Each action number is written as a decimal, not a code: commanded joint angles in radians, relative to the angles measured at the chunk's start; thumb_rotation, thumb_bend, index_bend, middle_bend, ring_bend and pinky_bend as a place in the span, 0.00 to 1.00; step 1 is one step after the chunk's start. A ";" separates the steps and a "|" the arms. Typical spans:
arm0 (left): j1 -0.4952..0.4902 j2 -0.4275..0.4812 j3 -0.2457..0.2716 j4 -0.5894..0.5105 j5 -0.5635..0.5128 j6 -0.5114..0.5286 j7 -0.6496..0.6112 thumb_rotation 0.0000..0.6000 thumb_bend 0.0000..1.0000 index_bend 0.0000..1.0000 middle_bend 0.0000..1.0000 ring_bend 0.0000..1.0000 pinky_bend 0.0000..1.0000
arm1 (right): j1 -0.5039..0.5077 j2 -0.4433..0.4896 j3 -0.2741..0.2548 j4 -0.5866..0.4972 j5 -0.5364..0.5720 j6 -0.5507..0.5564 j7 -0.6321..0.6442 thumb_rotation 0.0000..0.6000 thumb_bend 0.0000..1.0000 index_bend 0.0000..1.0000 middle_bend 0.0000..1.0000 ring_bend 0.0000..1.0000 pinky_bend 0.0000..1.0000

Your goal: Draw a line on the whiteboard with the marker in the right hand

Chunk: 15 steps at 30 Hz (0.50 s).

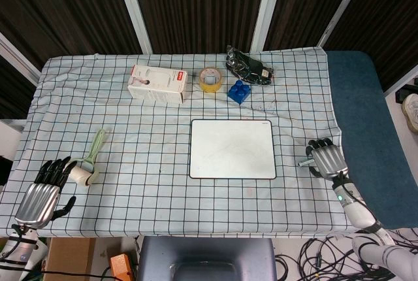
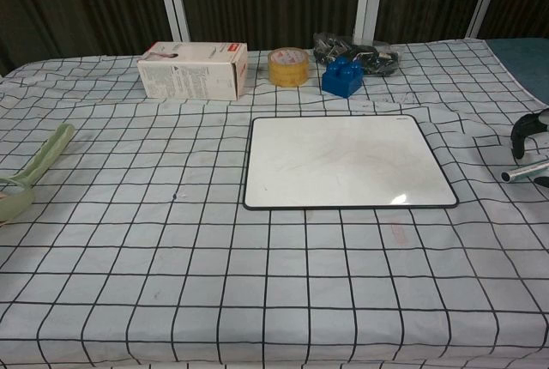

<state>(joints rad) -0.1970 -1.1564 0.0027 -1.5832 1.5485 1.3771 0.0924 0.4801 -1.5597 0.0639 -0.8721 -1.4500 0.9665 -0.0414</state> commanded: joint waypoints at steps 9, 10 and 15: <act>0.000 0.002 -0.001 0.002 0.001 0.002 -0.006 1.00 0.37 0.00 0.00 0.00 0.03 | 0.011 -0.022 -0.011 0.027 -0.004 0.001 -0.006 1.00 0.29 0.49 0.29 0.24 0.24; 0.000 0.002 0.000 0.002 0.000 0.001 -0.007 1.00 0.37 0.00 0.00 0.00 0.03 | 0.012 -0.023 -0.012 0.029 -0.004 0.001 -0.007 1.00 0.29 0.49 0.29 0.24 0.24; -0.001 0.003 -0.001 0.001 0.003 0.002 -0.008 1.00 0.36 0.00 0.00 0.00 0.03 | 0.014 -0.027 -0.016 0.031 -0.003 -0.003 -0.022 1.00 0.29 0.51 0.31 0.27 0.25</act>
<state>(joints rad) -0.1978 -1.1531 0.0020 -1.5826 1.5513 1.3794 0.0844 0.4942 -1.5866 0.0485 -0.8414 -1.4530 0.9637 -0.0630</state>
